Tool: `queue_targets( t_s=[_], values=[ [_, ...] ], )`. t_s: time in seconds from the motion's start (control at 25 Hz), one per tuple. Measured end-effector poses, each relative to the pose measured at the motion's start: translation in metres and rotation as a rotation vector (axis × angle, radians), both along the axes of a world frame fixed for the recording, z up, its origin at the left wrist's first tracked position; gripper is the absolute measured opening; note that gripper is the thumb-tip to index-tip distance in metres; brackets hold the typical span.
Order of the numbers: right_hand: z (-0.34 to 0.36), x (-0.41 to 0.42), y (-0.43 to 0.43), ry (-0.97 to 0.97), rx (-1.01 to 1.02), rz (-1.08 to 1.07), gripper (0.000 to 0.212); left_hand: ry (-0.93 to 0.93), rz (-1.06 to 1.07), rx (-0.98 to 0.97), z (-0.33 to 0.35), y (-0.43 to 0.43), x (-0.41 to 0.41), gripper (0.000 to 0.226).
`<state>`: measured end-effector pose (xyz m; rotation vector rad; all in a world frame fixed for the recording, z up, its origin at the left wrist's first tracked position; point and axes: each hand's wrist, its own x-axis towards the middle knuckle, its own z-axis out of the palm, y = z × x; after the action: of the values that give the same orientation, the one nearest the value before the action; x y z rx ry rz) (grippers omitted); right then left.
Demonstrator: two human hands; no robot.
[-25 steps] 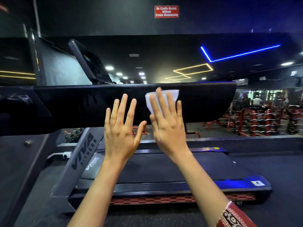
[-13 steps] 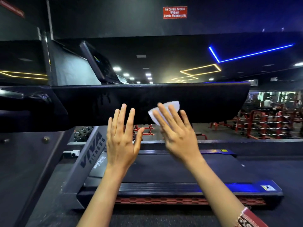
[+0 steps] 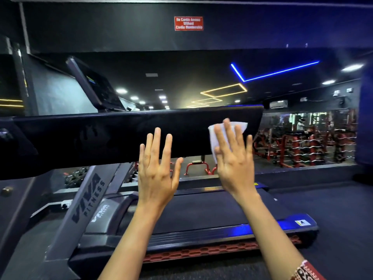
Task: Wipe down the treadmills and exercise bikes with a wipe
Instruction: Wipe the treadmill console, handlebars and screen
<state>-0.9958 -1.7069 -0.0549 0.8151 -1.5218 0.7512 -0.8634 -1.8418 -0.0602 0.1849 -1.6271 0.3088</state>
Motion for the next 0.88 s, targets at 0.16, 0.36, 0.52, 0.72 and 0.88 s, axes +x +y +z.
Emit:
queue_targets(
  t_s=[0.16, 0.36, 0.52, 0.72, 0.88],
  values=[
    [0.019, -0.016, 0.023, -0.255, -0.188, 0.096, 0.050, 0.005, -0.020, -0.008, 0.009, 0.015, -0.017, 0.053],
    [-0.005, 0.009, -0.008, -0.054, 0.023, 0.100, 0.053, -0.058, -0.039, -0.118, 0.021, 0.021, -0.030, 0.051],
    [0.028, -0.003, 0.005, -0.118, -0.122, 0.109, 0.050, -0.046, -0.031, -0.120, 0.022, 0.013, -0.018, 0.050],
    [-0.011, 0.043, -0.038, -0.056, 0.013, 0.167, 0.051, -0.016, -0.007, -0.095, 0.017, -0.011, 0.004, 0.049],
    [0.044, 0.040, -0.050, 0.086, 0.041, 0.043, 0.052, 0.030, 0.012, -0.019, 0.011, -0.034, 0.029, 0.050]
  ],
)
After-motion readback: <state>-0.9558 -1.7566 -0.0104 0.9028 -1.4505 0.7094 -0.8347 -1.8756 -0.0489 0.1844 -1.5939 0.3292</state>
